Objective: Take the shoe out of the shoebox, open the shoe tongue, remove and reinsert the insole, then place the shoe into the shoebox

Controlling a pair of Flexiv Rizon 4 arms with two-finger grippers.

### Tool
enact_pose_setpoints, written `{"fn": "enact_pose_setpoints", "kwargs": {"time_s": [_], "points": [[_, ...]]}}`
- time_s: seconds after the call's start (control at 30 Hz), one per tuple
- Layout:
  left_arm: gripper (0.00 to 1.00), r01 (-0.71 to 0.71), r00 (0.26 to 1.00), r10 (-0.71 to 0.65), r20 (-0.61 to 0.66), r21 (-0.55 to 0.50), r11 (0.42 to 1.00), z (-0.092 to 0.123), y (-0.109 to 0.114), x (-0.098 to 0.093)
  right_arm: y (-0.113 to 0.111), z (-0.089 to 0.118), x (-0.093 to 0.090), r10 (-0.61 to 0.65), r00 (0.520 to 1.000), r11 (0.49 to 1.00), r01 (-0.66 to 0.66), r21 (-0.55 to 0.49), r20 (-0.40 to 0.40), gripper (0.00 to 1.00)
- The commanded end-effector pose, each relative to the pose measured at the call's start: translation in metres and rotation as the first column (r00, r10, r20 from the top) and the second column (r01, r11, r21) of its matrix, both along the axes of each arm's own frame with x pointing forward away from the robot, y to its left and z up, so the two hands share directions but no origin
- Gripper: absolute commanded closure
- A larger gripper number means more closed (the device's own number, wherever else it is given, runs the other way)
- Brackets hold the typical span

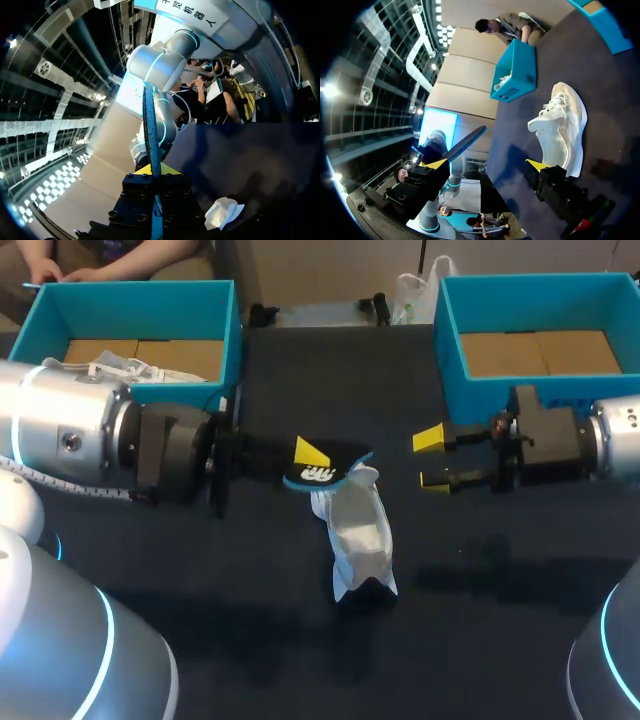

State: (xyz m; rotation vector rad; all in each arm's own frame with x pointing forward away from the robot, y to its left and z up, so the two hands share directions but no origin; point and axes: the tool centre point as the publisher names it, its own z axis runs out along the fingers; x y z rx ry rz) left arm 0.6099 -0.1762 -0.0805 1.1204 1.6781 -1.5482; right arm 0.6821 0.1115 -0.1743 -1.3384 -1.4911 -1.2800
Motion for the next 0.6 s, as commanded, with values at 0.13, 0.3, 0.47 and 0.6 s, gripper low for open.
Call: {"fn": "enact_pose_setpoints", "kwargs": {"time_s": [0.13, 0.3, 0.47, 0.6], "points": [[1.00, 0.055, 0.979, -0.046, 0.198, -0.040, 0.998, -0.017, 0.005, 0.008, 0.001, 0.000, 0.000, -0.002, 1.000, 1.000, 0.002, -0.002, 0.000, 0.00], [1.00, 0.082, 0.949, -0.065, 0.308, -0.043, 0.996, -0.030, 0.006, 0.008, 0.001, 0.000, 0.000, -0.002, 1.000, 1.000, 0.002, -0.002, 0.000, 0.00], [1.00, 0.085, 0.916, -0.052, 0.397, -0.066, 0.994, -0.041, 0.008, 0.009, -0.001, 0.004, -0.001, 0.010, 1.000, 1.000, -0.010, 0.028, -0.018, 0.00], [1.00, 0.057, 0.900, -0.019, 0.435, -0.076, 0.995, -0.051, 0.010, 0.011, 0.002, 0.008, 0.001, 0.026, 0.997, 0.998, -0.022, 0.054, -0.069, 0.00]]}}
